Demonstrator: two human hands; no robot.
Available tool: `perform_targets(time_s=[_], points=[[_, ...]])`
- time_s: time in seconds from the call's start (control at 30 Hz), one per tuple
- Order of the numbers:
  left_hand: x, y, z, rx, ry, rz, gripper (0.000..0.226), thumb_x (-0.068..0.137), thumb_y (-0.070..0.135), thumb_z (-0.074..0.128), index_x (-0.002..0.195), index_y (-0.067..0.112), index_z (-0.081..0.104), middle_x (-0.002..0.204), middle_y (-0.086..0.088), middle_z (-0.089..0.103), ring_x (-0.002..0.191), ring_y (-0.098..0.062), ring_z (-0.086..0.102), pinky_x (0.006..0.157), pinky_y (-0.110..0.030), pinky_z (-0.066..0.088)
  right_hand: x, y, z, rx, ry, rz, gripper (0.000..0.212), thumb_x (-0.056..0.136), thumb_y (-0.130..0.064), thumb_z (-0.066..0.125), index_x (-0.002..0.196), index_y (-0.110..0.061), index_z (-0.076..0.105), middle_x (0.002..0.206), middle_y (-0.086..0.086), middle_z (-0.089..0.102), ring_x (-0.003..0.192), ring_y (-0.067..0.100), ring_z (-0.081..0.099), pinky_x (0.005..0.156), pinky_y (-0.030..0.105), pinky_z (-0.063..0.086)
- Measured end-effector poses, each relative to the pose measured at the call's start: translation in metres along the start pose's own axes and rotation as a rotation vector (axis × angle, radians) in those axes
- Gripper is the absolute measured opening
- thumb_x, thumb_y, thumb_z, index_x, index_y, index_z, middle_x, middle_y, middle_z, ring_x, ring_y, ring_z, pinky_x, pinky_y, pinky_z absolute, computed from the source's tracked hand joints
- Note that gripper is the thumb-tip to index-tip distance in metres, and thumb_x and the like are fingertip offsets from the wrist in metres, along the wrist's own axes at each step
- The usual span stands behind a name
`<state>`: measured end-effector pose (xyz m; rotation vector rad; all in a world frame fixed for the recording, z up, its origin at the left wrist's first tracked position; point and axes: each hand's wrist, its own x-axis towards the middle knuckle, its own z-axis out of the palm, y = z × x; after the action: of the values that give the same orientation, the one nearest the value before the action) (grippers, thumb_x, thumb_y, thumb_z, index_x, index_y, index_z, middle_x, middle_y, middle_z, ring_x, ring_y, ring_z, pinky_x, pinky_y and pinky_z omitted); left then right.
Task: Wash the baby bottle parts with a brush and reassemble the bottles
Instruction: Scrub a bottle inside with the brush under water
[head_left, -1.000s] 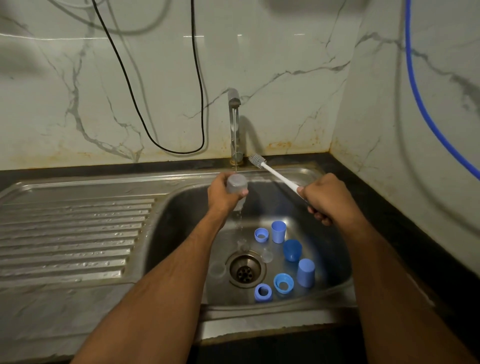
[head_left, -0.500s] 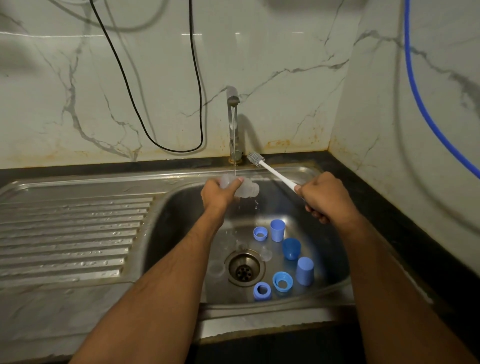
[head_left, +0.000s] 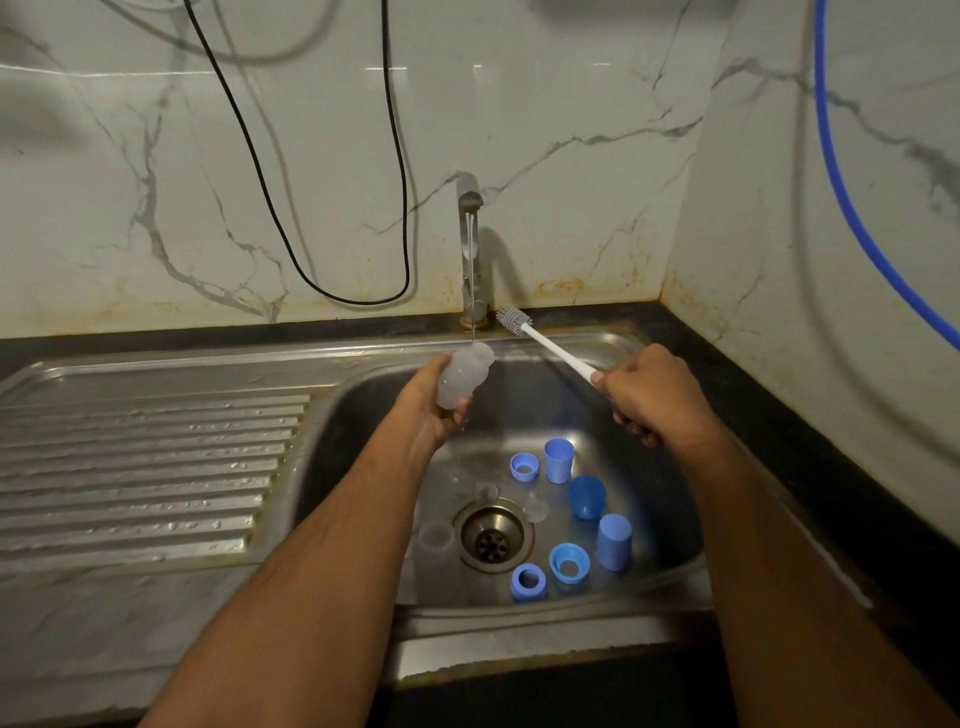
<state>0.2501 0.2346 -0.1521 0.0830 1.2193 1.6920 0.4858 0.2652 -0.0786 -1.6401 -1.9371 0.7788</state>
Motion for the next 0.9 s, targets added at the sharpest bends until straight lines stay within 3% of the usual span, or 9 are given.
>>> perform_targets(time_s=[0.1,0.2,0.3,0.4,0.57,0.67,0.77,0.83,0.9], points=[[0.0003,0.0017,0.0012,-0.183,-0.064,-0.092,0.06,0.088,0.027,0.076,0.132,-0.001,0.045,0.126,-0.029,0.051,0.101,-0.041,0.065,0.068,-0.039,0.063,-0.0001,0.0007,0.0002,-0.004,0.002,-0.004,0.039,0.097,-0.035,0.062,0.072,-0.006,0.068,0.067,0.013,0.069,0.052,0.021,0.058,0.05,0.029,0.047],[-0.0011,0.0012,0.0055,-0.256,-0.116,-0.167,0.057,0.098,0.03,0.063,0.136,-0.006,0.04,0.131,-0.035,0.047,0.11,-0.054,0.059,0.084,-0.051,0.06,0.0005,0.0012,0.0002,-0.004,0.005,-0.006,0.04,0.096,-0.036,0.062,0.071,-0.006,0.069,0.067,0.014,0.07,0.051,0.022,0.058,0.049,0.029,0.048],[-0.0006,0.0001,0.0052,-0.194,-0.138,-0.205,0.054,0.1,0.036,0.056,0.136,-0.004,0.046,0.128,-0.027,0.055,0.119,-0.04,0.059,0.097,-0.046,0.054,0.0008,0.0008,0.0003,-0.01,0.001,-0.007,0.04,0.097,-0.035,0.062,0.072,-0.005,0.069,0.067,0.014,0.07,0.051,0.022,0.057,0.05,0.029,0.047],[-0.0024,-0.0007,0.005,-0.169,-0.147,-0.235,0.051,0.099,0.037,0.06,0.135,0.002,0.051,0.128,-0.023,0.06,0.113,-0.031,0.063,0.093,-0.038,0.054,0.0004,0.0003,0.0008,-0.018,-0.005,-0.001,0.039,0.098,-0.037,0.061,0.075,-0.006,0.069,0.07,0.013,0.069,0.053,0.021,0.057,0.051,0.029,0.046],[-0.006,-0.0001,0.0069,-0.376,-0.181,-0.227,0.048,0.099,0.017,0.062,0.136,-0.005,0.04,0.135,-0.033,0.049,0.121,-0.048,0.055,0.097,-0.056,0.053,0.0007,0.0012,0.0017,-0.013,0.003,-0.018,0.035,0.097,-0.035,0.062,0.076,-0.008,0.068,0.072,0.014,0.07,0.055,0.02,0.058,0.052,0.028,0.044],[-0.0074,-0.0024,0.0057,-0.423,-0.159,-0.228,0.045,0.101,0.014,0.058,0.136,-0.002,0.035,0.139,-0.038,0.042,0.124,-0.053,0.052,0.095,-0.059,0.052,0.0006,0.0012,0.002,-0.021,0.006,-0.023,0.034,0.097,-0.036,0.062,0.079,-0.007,0.069,0.073,0.013,0.07,0.055,0.02,0.057,0.052,0.028,0.044],[-0.006,-0.0034,0.005,-0.41,-0.136,-0.227,0.054,0.103,0.015,0.052,0.149,-0.001,0.029,0.142,-0.039,0.039,0.125,-0.053,0.051,0.097,-0.058,0.051,-0.0003,0.0014,0.0019,-0.029,0.008,-0.039,0.034,0.097,-0.036,0.063,0.077,-0.008,0.07,0.07,0.012,0.07,0.052,0.018,0.056,0.05,0.027,0.043],[-0.0027,-0.003,0.0058,-0.369,-0.117,-0.217,0.05,0.102,0.016,0.055,0.144,0.002,0.033,0.14,-0.037,0.041,0.124,-0.052,0.052,0.099,-0.057,0.05,-0.0004,0.0011,0.0012,-0.032,0.013,-0.052,0.035,0.096,-0.036,0.064,0.073,-0.01,0.07,0.067,0.012,0.07,0.05,0.018,0.057,0.05,0.027,0.045],[0.0005,-0.0031,0.0071,-0.191,-0.107,-0.156,0.051,0.099,0.016,0.062,0.141,0.001,0.037,0.137,-0.032,0.046,0.119,-0.047,0.057,0.092,-0.055,0.055,-0.0003,0.0008,0.0005,-0.035,0.01,-0.059,0.036,0.096,-0.036,0.064,0.072,-0.011,0.07,0.066,0.012,0.07,0.048,0.019,0.056,0.049,0.027,0.046]])
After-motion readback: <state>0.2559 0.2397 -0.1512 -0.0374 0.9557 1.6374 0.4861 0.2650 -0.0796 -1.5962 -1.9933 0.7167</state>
